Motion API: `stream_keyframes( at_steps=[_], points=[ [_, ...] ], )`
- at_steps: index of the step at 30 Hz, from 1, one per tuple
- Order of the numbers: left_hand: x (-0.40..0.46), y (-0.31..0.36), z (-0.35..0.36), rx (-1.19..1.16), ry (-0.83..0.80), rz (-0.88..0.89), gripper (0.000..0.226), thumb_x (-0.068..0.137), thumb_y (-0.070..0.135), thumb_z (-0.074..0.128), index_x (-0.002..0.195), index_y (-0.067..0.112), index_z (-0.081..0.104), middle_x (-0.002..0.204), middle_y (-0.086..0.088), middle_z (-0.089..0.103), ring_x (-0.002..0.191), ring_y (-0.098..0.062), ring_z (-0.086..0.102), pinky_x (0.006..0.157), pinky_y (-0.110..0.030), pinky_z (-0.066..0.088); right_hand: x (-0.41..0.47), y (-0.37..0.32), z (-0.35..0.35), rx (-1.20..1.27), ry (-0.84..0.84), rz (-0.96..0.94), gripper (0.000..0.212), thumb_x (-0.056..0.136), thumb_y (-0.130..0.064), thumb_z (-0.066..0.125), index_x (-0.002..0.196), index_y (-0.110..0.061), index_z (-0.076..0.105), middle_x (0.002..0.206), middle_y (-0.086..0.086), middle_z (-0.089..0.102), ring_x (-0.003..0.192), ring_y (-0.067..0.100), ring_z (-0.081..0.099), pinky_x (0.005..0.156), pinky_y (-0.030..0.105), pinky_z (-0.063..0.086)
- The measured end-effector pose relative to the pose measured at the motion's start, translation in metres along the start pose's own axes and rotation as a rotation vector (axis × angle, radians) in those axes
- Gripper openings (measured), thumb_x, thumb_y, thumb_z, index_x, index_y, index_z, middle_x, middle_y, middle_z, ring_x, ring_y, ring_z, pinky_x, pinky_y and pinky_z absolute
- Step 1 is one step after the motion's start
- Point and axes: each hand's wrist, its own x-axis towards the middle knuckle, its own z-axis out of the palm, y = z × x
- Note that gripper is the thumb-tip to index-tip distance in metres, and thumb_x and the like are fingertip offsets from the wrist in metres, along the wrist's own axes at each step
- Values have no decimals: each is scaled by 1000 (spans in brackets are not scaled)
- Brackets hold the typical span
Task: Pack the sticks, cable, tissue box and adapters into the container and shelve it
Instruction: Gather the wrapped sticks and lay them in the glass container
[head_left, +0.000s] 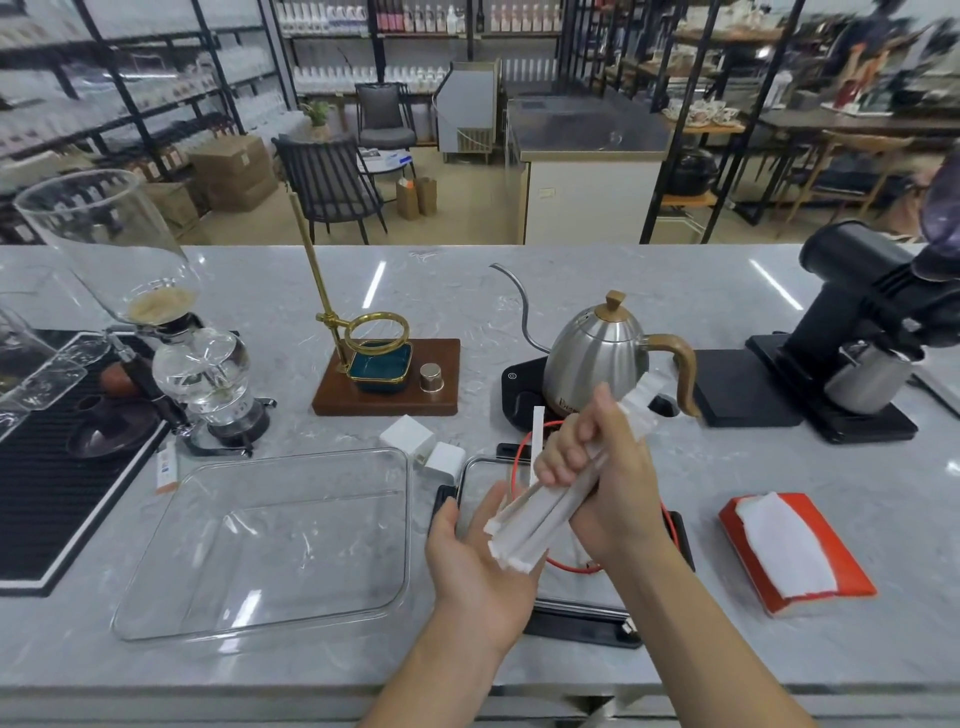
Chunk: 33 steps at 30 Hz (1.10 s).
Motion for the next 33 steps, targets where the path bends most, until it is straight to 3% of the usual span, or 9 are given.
stream_keyframes(
  at_steps=[4,8,14,17,20,22,26,30,33],
  points=[
    [1,0,8,-8,-16,85,55,96,51,45,121,8,67,124,-19,68,117,-38,63,107,-49,44,-5,9,-2,9,39,74,44,87,-30,62,54,-14,37,47,3,33,40,15,37,46,29,42],
    [2,-4,11,7,-39,159,54,96,51,43,124,10,65,128,-16,65,117,-34,62,108,-48,42,-5,3,-3,114,129,46,42,85,-27,59,53,-17,33,45,-1,31,38,12,33,42,24,37],
    [5,-4,12,16,-85,172,54,94,49,46,126,10,65,129,-19,65,124,-36,59,112,-49,39,-9,18,-3,85,145,134,47,96,-20,49,53,-15,31,46,4,32,40,17,39,46,28,43],
    [-1,-3,13,68,-75,190,51,97,47,43,126,10,64,126,-17,67,121,-34,61,109,-47,42,-9,14,-10,-70,113,92,44,96,-20,49,55,-13,33,57,11,47,52,22,51,58,32,47],
    [-2,1,12,158,-54,194,48,100,42,41,124,8,65,124,-13,69,121,-30,61,104,-44,46,-8,12,-16,-263,138,36,44,96,-22,52,56,-10,38,68,11,55,59,16,54,62,26,46],
    [-1,5,8,262,-54,208,45,100,38,42,118,4,66,122,-13,69,119,-30,62,104,-46,46,-5,8,-19,-320,153,0,44,93,-21,54,53,-10,40,65,9,54,60,16,53,65,28,43],
    [0,16,2,677,-50,272,26,96,24,51,100,4,68,104,-15,73,92,-25,70,89,-38,53,-3,-3,-23,-571,152,-27,39,82,-21,59,47,-12,47,59,12,49,58,20,44,62,36,33],
    [-3,25,-2,1139,-304,184,35,75,37,68,100,13,72,93,-7,73,87,-21,65,83,-36,47,0,-6,-26,-769,128,61,42,89,-17,60,48,-13,50,57,6,51,55,16,43,58,31,33],
    [-6,20,-3,1296,-486,125,33,73,20,75,103,8,67,89,-6,72,86,-24,69,81,-37,53,0,-5,-23,-841,125,95,39,87,-18,61,49,-13,53,56,2,53,53,12,46,57,26,38]
  ],
)
